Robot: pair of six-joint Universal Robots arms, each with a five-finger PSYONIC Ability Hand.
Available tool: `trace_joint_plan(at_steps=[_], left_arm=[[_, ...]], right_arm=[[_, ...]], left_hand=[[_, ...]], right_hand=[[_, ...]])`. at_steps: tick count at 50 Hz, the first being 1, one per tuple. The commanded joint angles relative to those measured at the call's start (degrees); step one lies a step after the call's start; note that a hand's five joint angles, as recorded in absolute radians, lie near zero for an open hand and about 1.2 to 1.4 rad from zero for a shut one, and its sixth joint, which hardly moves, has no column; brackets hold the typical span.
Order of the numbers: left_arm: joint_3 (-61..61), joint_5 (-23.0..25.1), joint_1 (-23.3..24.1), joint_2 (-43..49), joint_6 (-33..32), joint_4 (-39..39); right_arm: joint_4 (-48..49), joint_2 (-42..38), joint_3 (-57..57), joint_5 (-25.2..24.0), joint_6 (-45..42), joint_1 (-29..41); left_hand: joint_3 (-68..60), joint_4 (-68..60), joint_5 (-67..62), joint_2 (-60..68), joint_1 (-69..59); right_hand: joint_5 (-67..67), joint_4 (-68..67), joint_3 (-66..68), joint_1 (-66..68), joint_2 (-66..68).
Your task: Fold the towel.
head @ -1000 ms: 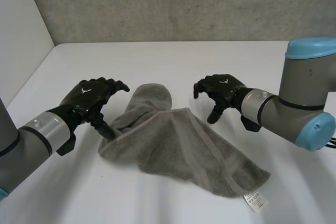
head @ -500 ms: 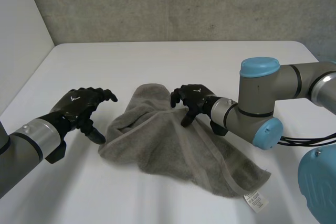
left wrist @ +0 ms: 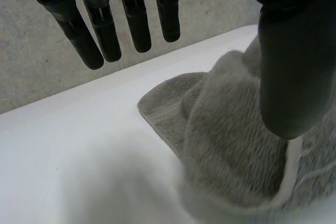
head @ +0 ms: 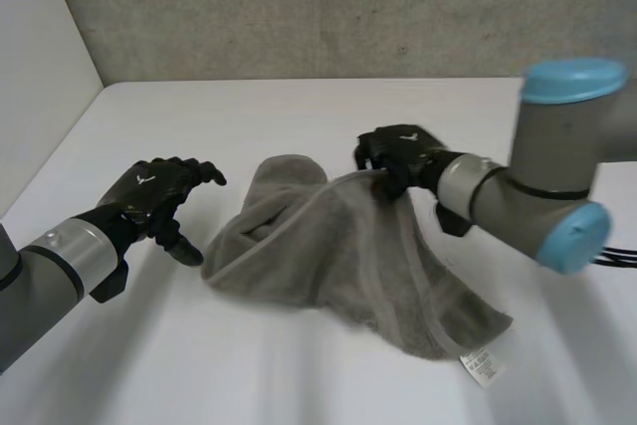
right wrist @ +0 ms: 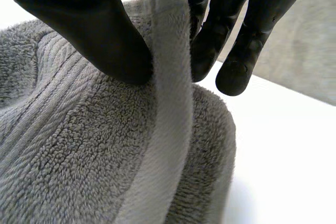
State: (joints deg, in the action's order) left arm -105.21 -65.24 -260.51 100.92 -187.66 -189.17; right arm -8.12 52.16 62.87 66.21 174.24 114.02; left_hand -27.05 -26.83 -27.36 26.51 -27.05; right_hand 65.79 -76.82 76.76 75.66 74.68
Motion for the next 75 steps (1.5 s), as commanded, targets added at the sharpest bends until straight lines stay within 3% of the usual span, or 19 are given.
trace_joint_plan(at_steps=[1,8,16,33,38,44,47,49,50,52,55,57,63,65,66,68,69,70,75], left_arm=[[2.0,0.2,0.6,2.3,-2.4,-0.4],[7.7,0.2,5.1,9.9,-3.8,-0.4],[14.3,-0.8,8.4,16.9,-3.9,-0.4],[27.1,-5.8,18.4,28.0,-3.1,-0.4],[29.2,-10.2,21.3,31.1,-3.2,-4.0],[30.5,-11.2,22.8,33.1,-3.4,-6.8],[31.3,-12.3,23.2,34.2,-3.4,-7.9],[32.2,-14.2,23.3,34.3,-3.2,-9.4],[32.2,-14.2,23.3,34.3,-3.2,-9.4],[33.4,-16.7,23.2,34.2,-3.2,-11.5],[34.1,-18.2,23.0,34.1,-3.1,-12.5],[36.1,-21.2,22.3,33.6,-3.2,-15.4],[40.3,-23.6,19.9,31.7,-3.6,-20.1],[43.8,-24.5,18.5,30.0,-3.7,-22.9],[43.8,-24.5,18.5,30.0,-3.7,-22.9],[46.2,-26.8,18.0,27.1,-3.8,-27.6],[46.2,-26.8,18.0,27.0,-3.8,-27.7],[46.6,-28.1,17.8,25.0,-3.8,-30.6],[46.4,-28.6,17.1,19.5,-3.8,-36.7]], right_arm=[[2.7,12.2,15.1,3.7,-9.2,-8.7],[7.9,19.5,27.2,4.8,-14.5,-15.2],[9.4,21.0,32.1,3.7,-14.8,-19.7],[9.8,20.4,32.8,2.3,-14.8,-19.5],[9.8,20.4,33.2,1.5,-14.8,-19.6],[9.8,20.4,33.1,1.4,-14.8,-19.4],[9.9,20.4,32.8,1.5,-14.9,-19.2],[10.1,20.4,32.1,1.6,-15.5,-19.1],[10.1,20.4,32.1,1.6,-15.5,-19.1],[10.8,20.4,30.8,1.9,-16.9,-18.9],[11.6,20.3,29.7,2.1,-17.9,-18.7],[14.3,19.4,26.0,2.7,-18.8,-18.3],[22.5,17.3,19.0,6.0,-18.6,-16.7],[34.8,16.9,15.5,10.0,-18.9,-13.2],[34.8,16.9,15.5,10.0,-18.9,-13.2],[50.6,17.8,14.8,14.7,-19.1,-10.7],[50.7,17.8,14.8,14.7,-19.1,-10.7],[57.1,18.3,14.7,16.6,-19.1,-9.8],[61.6,21.0,14.9,18.3,-19.1,-9.1]], left_hand=[[2.7,2.5,13.0,-2.2,2.7],[2.5,2.3,12.8,-2.0,2.5],[2.5,2.3,12.8,-2.0,2.5],[3.6,3.3,13.9,-3.0,3.5],[3.2,3.0,13.5,-2.7,3.2],[1.9,1.6,12.2,-1.3,1.9],[-7.7,-7.9,2.6,8.3,-7.7],[-26.3,-26.5,-16.0,26.8,-26.3],[-26.4,-26.6,-16.1,26.9,-26.4],[-46.6,-46.9,-36.3,47.2,-46.7],[-52.9,-53.2,-42.6,53.5,-52.9],[-52.9,-53.2,-42.6,53.5,-52.9],[-52.9,-53.2,-42.6,53.5,-52.9],[-52.9,-53.2,-42.6,53.5,-52.9],[-52.9,-53.2,-42.6,53.5,-52.9],[-52.9,-53.2,-42.6,53.5,-52.9],[-52.9,-53.2,-42.6,53.5,-52.9],[-52.9,-53.2,-42.6,53.5,-52.9],[-52.9,-53.2,-42.6,53.5,-52.9]], right_hand=[[4.2,-3.2,3.2,4.3,5.3],[4.2,-3.2,3.2,4.3,5.3],[4.2,-3.2,3.2,4.3,5.3],[4.2,-3.2,3.2,4.3,5.3],[4.2,-3.2,3.2,4.3,5.3],[4.2,-3.2,3.2,4.3,5.3],[4.2,-3.2,3.2,4.3,5.3],[4.2,-3.2,3.2,4.3,5.3],[4.2,-3.2,3.2,4.3,5.3],[4.2,-3.2,3.2,4.3,5.3],[4.2,-3.2,3.2,4.3,5.3],[4.2,-3.2,3.2,4.3,5.3],[4.2,-3.2,3.2,4.3,5.3],[4.2,-3.2,3.2,4.3,5.3],[4.2,-3.2,3.2,4.3,5.3],[4.2,-3.2,3.2,4.3,5.3],[4.2,-3.2,3.2,4.3,5.3],[4.2,-3.2,3.2,4.3,5.3],[4.2,-3.2,3.2,4.3,5.3]])
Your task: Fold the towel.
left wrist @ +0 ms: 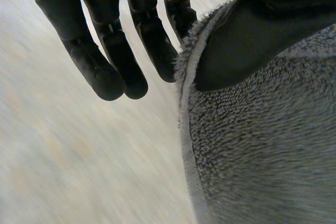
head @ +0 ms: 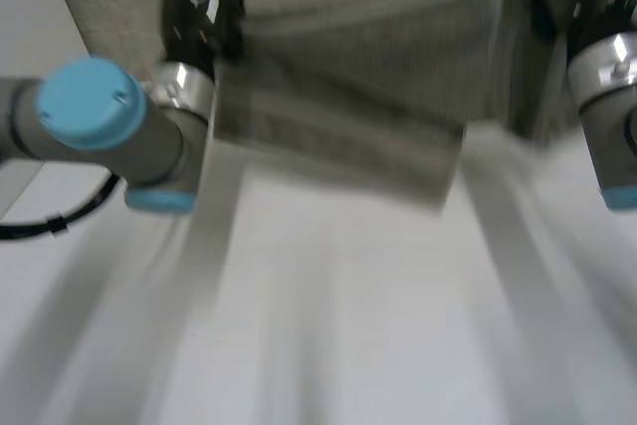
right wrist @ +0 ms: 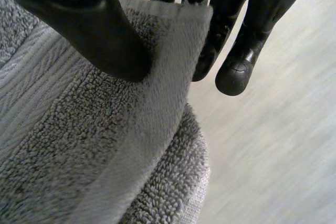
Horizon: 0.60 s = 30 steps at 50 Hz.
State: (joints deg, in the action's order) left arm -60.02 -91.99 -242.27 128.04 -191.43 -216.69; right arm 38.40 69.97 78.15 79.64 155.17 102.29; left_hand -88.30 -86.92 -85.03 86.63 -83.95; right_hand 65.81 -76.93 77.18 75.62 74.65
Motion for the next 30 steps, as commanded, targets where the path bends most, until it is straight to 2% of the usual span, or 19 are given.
trace_joint_plan(at_steps=[1,4,6,7,9,10,12,14,18,20,23,25,29,30], left_arm=[[0.5,-1.6,-1.4,-8.9,-0.1,-9.3],[-0.7,-0.8,-1.8,-10.0,-0.1,-8.7],[-5.1,2.2,-2.3,-11.5,-0.1,-7.4],[-5.1,2.2,-2.3,-11.5,-0.1,-7.4],[-11.4,5.6,-3.3,-12.8,-0.1,-6.3],[-11.4,5.6,-3.3,-12.8,-0.1,-6.3],[-18.1,7.9,-4.2,-13.2,-0.3,-5.0],[-21.4,8.4,-4.6,-13.3,-0.6,-4.1],[-27.9,9.1,-5.2,-13.3,-2.3,-2.1],[-33.5,10.0,-5.6,-13.2,-5.6,-0.4],[-36.0,10.3,-5.8,-13.2,-7.8,0.3],[-39.9,10.4,-6.2,-13.3,-11.5,0.9],[-42.2,10.3,-6.2,-13.9,-13.6,1.1],[-42.8,10.3,-6.2,-14.6,-13.7,1.4]], right_arm=[[12.9,3.1,-0.5,4.6,-0.1,3.0],[9.7,3.0,-0.4,4.2,0.0,3.4],[2.2,2.4,-0.4,2.2,-0.1,4.3],[2.1,2.4,-0.4,2.2,-0.1,4.3],[-6.3,-0.1,-0.2,-1.1,-0.1,4.6],[-6.3,-0.1,-0.2,-1.2,-0.1,4.6],[-13.7,-3.2,0.2,-3.8,-0.4,4.8],[-16.7,-4.6,0.4,-4.7,-0.7,4.8],[-22.2,-7.7,0.8,-4.7,-2.6,4.8],[-26.5,-11.2,0.9,-4.6,-5.5,5.5],[-28.5,-12.7,0.9,-4.4,-7.2,6.1],[-31.4,-14.6,1.1,-4.2,-9.5,6.9],[-33.0,-15.0,1.3,-4.0,-10.0,6.9],[-33.5,-15.0,1.4,-3.9,-9.8,7.0]], left_hand=[[8.3,6.9,15.0,-6.6,4.0],[8.3,6.9,15.0,-6.6,4.0],[8.3,6.9,15.0,-6.6,4.0],[8.3,6.9,15.0,-6.6,4.0],[8.3,6.9,15.0,-6.6,4.0],[8.3,6.9,15.0,-6.6,4.0],[8.3,6.9,15.0,-6.6,4.0],[8.3,6.9,15.0,-6.6,4.0],[8.3,6.9,15.0,-6.6,4.0],[8.3,6.9,15.0,-6.6,4.0],[8.3,6.9,15.0,-6.6,4.0],[8.3,6.9,15.0,-6.6,4.0],[8.3,6.9,15.0,-6.6,4.0],[8.3,6.9,15.0,-6.6,4.0]], right_hand=[[4.2,-3.1,2.8,4.4,5.3],[4.2,-3.1,2.8,4.4,5.3],[4.2,-3.1,2.8,4.4,5.3],[4.2,-3.1,2.8,4.4,5.3],[4.2,-3.1,2.8,4.4,5.3],[4.2,-3.1,2.8,4.4,5.3],[4.2,-3.1,2.8,4.4,5.3],[4.2,-3.1,2.8,4.4,5.3],[4.2,-3.1,2.8,4.4,5.3],[4.2,-3.1,2.8,4.4,5.3],[4.2,-3.1,2.8,4.4,5.3],[4.2,-3.1,2.8,4.4,5.3],[4.2,-3.1,2.8,4.4,5.3],[-3.7,4.9,-5.1,-3.6,-2.6]])
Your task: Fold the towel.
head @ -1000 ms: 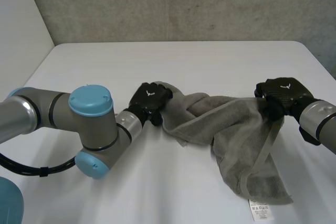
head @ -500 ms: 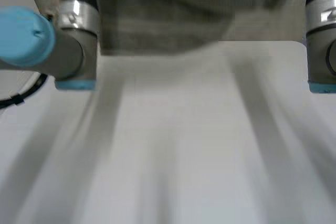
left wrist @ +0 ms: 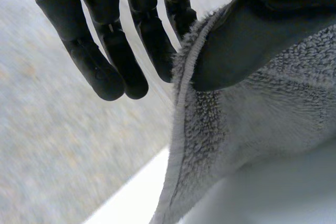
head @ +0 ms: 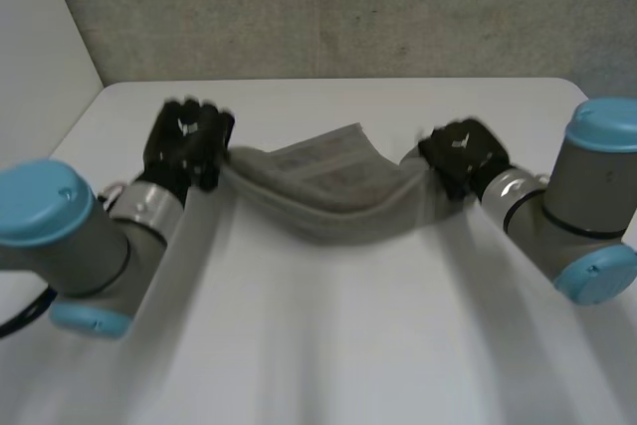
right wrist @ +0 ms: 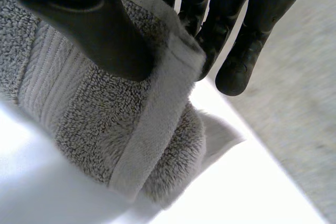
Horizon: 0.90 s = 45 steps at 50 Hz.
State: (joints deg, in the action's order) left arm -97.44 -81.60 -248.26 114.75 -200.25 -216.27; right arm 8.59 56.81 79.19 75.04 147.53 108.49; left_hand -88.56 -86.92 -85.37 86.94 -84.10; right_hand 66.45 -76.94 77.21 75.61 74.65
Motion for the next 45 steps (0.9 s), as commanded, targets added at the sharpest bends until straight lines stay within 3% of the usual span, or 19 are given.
trace_joint_plan(at_steps=[1,3,6,14,25,45], left_arm=[[-5.4,-0.1,-0.2,-1.4,-4.9,1.0],[-6.2,-0.1,-0.1,-2.9,-4.6,2.0],[-6.3,-0.2,0.0,-3.7,-4.4,2.7],[-6.3,-0.3,-0.2,-4.7,-4.4,2.8],[-6.8,-0.4,-0.5,-4.5,-4.4,2.8],[-6.9,-0.4,-0.6,-4.3,-4.4,2.7]], right_arm=[[-3.7,-1.9,0.4,0.7,-2.2,0.8],[-3.7,-1.6,1.1,1.2,-2.0,0.8],[-3.7,-1.3,2.2,1.9,-1.6,0.8],[-3.2,1.8,5.8,2.6,0.3,0.8],[2.6,11.6,16.1,2.4,1.7,0.0],[6.0,14.4,26.1,2.7,1.8,-0.4]], left_hand=[[8.6,6.9,15.4,-6.9,4.1],[8.6,6.9,15.4,-6.9,4.1],[8.6,6.9,15.4,-6.9,4.1],[8.6,6.9,15.4,-6.9,4.1],[8.6,6.9,15.4,-6.9,4.1],[8.6,6.9,15.4,-6.9,4.1]], right_hand=[[-4.5,5.0,-5.2,-3.6,-2.7],[-19.2,19.7,-20.0,-18.4,-17.4],[-27.6,28.1,-28.4,-26.8,-25.8],[-36.7,37.2,-37.5,-35.9,-35.0],[-35.7,36.2,-36.5,-34.9,-34.0],[-29.4,29.9,-30.1,-28.5,-27.6]])
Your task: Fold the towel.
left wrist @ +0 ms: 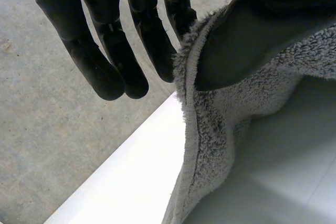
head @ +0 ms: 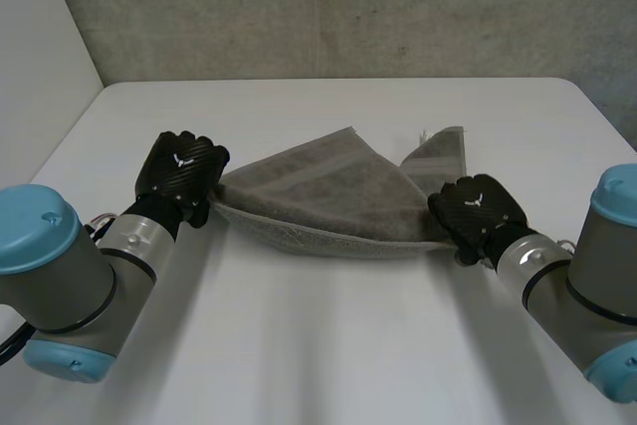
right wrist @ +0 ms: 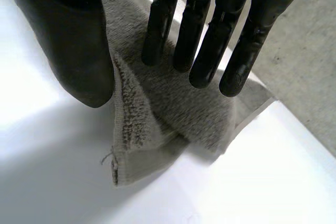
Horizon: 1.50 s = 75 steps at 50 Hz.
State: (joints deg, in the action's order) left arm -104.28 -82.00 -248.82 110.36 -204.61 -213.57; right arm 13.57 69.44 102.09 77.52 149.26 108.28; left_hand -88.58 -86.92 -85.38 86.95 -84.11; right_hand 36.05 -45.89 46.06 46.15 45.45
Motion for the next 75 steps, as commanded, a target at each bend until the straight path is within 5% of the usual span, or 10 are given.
trace_joint_plan(at_steps=[1,32,37,39,50,55,58,75], left_arm=[[0.0,0.0,-0.1,0.2,0.0,0.0],[0.3,0.0,-0.1,0.6,0.0,-0.2],[0.3,0.1,-0.1,0.6,0.0,-0.2],[0.4,0.0,-0.1,0.6,0.0,-0.2],[0.3,0.2,0.0,1.1,0.0,-0.1],[0.2,0.3,-0.1,1.5,-0.2,0.0],[0.4,0.4,0.0,2.5,-0.3,0.0],[1.4,2.8,-0.1,6.4,-0.3,0.8]], right_arm=[[1.5,2.9,4.2,0.1,0.1,-0.3],[4.3,-7.2,-3.2,0.4,3.7,0.9],[4.4,-7.4,-4.1,0.2,3.8,0.9],[4.1,-7.4,-5.6,0.4,4.0,0.9],[3.7,3.8,-6.9,0.0,8.8,0.1],[3.2,10.7,-7.1,-0.3,10.5,-0.3],[2.2,13.3,-7.1,-0.3,10.3,-1.6],[-0.3,13.8,-7.2,-1.7,10.1,-6.6]], left_hand=[[8.6,6.9,15.4,-6.9,4.1],[8.6,6.9,15.4,-6.9,4.1],[8.6,6.9,15.4,-6.9,4.1],[8.6,6.9,15.4,-6.9,4.1],[9.2,7.6,16.0,-7.6,4.8],[38.4,36.8,45.2,-36.8,34.0],[44.5,42.9,51.3,-42.9,40.1],[49.1,47.4,55.9,-47.5,44.6]], right_hand=[[1.0,-1.2,1.0,0.9,1.6],[1.5,-1.7,1.5,1.4,2.1],[16.5,-16.7,16.5,16.4,17.1],[33.9,-34.0,33.9,33.8,34.5],[34.0,-34.1,33.9,33.8,34.5],[34.0,-34.1,33.9,33.8,34.5],[34.0,-34.1,33.9,33.8,34.5],[34.0,-34.1,33.9,33.8,34.5]])
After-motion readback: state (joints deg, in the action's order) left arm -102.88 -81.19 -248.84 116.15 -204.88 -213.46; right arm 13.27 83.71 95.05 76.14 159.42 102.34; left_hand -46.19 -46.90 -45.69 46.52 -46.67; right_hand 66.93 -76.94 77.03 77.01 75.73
